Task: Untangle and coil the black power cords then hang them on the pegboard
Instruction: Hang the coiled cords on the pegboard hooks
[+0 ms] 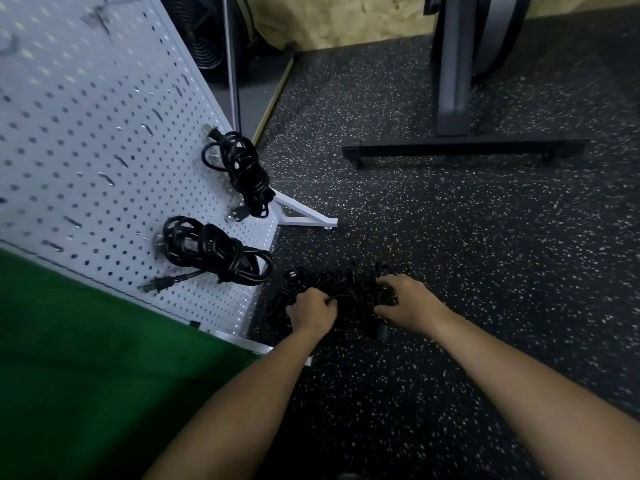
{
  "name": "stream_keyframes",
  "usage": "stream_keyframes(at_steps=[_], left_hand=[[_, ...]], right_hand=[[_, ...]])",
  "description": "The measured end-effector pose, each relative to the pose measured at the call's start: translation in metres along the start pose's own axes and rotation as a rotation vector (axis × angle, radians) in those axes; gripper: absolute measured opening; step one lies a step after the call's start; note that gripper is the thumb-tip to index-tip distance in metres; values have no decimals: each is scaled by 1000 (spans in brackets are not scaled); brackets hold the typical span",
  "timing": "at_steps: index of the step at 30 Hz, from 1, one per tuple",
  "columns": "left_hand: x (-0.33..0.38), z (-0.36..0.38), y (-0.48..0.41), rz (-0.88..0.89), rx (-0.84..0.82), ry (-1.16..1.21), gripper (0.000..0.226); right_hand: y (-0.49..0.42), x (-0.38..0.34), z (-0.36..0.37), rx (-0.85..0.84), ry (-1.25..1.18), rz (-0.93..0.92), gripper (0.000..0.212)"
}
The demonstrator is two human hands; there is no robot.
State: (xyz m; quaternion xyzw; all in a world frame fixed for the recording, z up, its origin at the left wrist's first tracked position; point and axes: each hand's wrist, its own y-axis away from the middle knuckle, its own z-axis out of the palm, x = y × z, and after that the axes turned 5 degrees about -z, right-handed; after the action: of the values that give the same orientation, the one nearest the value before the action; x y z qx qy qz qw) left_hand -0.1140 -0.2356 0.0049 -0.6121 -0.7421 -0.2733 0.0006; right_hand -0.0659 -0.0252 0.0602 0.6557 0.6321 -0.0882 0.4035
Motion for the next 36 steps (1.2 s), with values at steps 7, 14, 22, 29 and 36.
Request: stream_keyframes(at_steps=[7, 14, 22, 29, 36], left_hand=[[23, -69, 44, 172, 62, 192, 38], [55, -143, 102, 281, 107, 316, 23], [61, -238, 151, 434, 256, 130, 19], [56, -315, 170, 437, 586, 37, 21], [49, -344, 180, 357, 907, -11, 61]], right_hand=[[-6, -42, -5, 42, -682, 398, 89], [16, -101, -32, 380, -935, 58, 66], [63, -154, -69, 500, -695, -306, 93], [69, -205, -85, 448, -573, -522, 100], [70, -250, -92, 457, -520, -674, 104]])
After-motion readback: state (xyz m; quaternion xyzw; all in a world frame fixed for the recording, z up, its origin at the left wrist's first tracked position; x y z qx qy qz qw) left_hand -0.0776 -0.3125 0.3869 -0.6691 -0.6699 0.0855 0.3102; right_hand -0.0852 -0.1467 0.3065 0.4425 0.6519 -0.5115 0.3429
